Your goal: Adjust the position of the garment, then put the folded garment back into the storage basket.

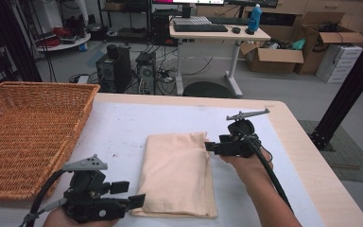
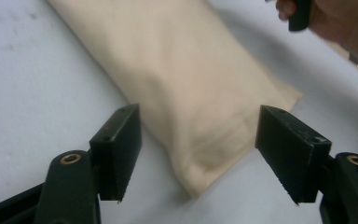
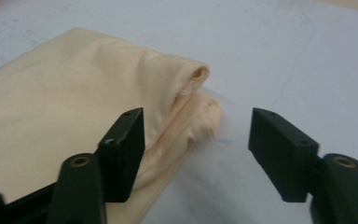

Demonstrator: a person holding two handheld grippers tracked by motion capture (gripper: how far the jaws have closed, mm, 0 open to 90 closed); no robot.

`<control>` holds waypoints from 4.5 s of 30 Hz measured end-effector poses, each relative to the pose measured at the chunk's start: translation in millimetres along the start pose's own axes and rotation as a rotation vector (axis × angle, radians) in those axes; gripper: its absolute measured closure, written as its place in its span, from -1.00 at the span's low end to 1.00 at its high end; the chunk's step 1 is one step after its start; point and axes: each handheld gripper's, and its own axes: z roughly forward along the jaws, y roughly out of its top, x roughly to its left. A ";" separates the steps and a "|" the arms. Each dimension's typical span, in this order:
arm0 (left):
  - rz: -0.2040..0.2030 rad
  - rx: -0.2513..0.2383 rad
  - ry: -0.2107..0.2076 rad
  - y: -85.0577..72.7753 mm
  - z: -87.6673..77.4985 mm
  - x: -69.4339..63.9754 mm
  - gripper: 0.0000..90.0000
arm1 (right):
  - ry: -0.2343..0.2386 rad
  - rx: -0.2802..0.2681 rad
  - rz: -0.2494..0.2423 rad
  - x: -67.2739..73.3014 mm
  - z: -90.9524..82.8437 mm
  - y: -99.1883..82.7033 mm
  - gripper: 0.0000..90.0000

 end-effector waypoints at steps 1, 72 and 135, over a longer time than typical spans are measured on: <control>0.002 -0.025 0.008 3.2 -1.8 -1.2 -0.32 | -0.011 -0.004 0.003 -0.8 -6.4 -1.2 -0.34; 0.055 0.073 0.067 36.8 98.1 4.1 0.63 | 0.018 -0.084 -0.033 -5.3 -59.9 -21.5 -0.66; -0.082 -0.337 0.014 93.5 -215.5 122.8 0.66 | 0.049 -0.094 -0.065 19.5 -60.3 -25.4 -0.67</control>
